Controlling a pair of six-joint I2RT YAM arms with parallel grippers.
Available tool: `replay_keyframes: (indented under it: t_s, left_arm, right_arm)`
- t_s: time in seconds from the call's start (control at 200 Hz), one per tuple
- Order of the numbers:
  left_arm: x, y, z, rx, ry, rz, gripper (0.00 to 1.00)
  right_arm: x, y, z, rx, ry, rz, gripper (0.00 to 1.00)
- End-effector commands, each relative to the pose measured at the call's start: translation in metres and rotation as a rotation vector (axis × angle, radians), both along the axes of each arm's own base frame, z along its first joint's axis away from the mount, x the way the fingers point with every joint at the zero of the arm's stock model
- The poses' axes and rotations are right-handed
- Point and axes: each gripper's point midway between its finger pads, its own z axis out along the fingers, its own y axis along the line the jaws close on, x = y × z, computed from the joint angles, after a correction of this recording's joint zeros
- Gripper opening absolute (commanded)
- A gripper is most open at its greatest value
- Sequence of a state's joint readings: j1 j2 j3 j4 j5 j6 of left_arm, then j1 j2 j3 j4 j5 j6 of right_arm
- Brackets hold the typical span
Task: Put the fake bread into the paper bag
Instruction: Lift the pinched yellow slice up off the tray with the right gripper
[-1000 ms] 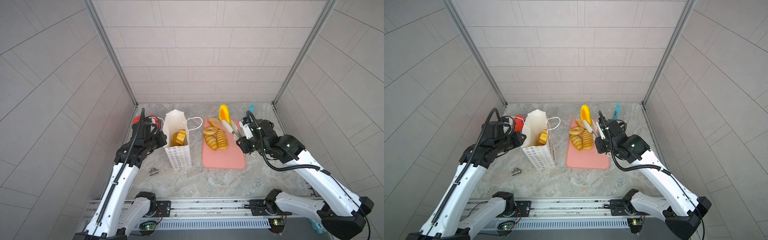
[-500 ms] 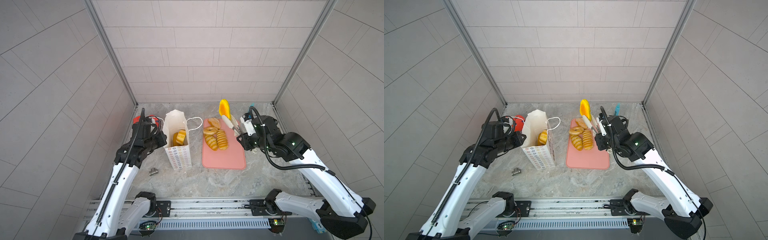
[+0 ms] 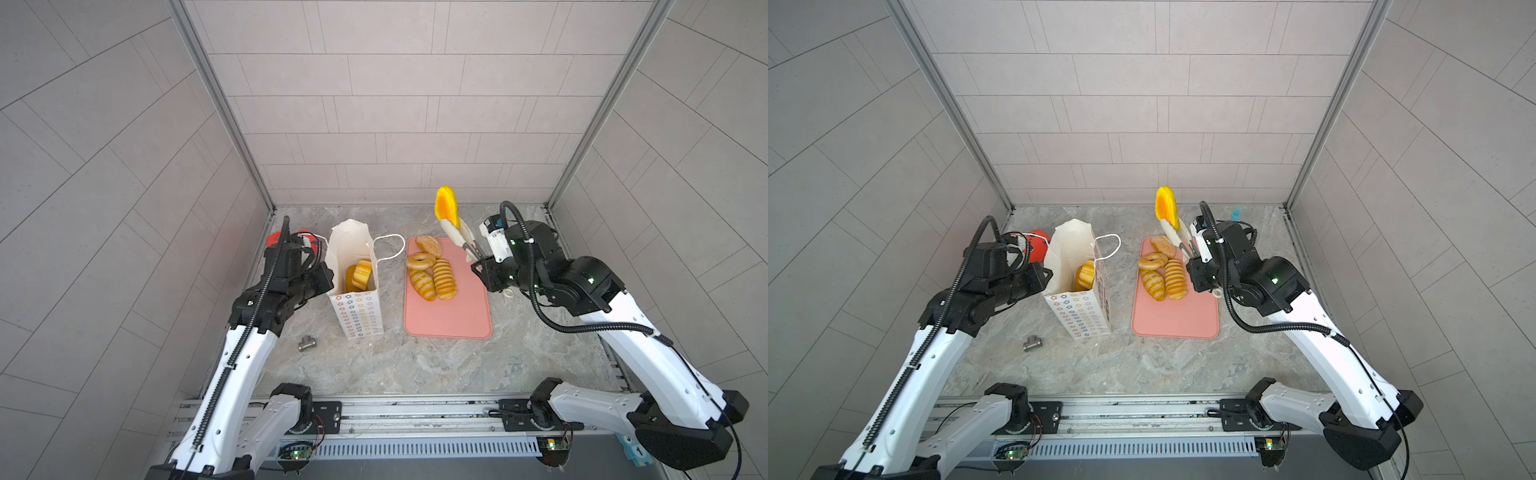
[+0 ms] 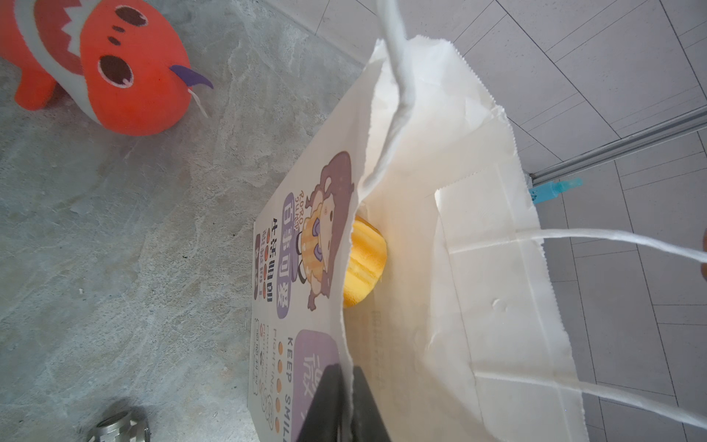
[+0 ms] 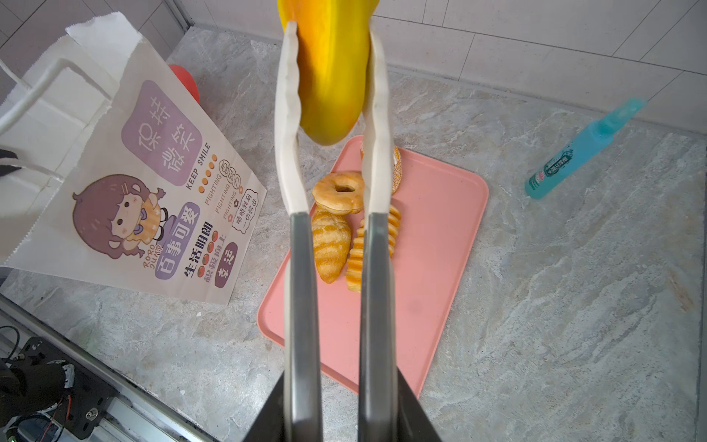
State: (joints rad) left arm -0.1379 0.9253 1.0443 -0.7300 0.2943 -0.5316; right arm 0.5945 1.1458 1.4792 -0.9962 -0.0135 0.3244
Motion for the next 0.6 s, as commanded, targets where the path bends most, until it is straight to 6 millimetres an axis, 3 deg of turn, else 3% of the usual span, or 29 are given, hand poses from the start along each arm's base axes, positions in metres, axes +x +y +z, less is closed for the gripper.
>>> replay_keyframes:
  t_s: [0.0, 0.595]
  left_arm:
    - [0.001, 0.000, 0.011, 0.000, -0.026, 0.000, 0.12]
    - [0.001, 0.000, 0.011, -0.003, -0.026, 0.004, 0.12]
  right_arm:
    - [0.004, -0.001, 0.017, 0.010, -0.053, -0.001, 0.35]
    - [0.007, 0.013, 0.054, 0.077, -0.118, 0.053, 0.34]
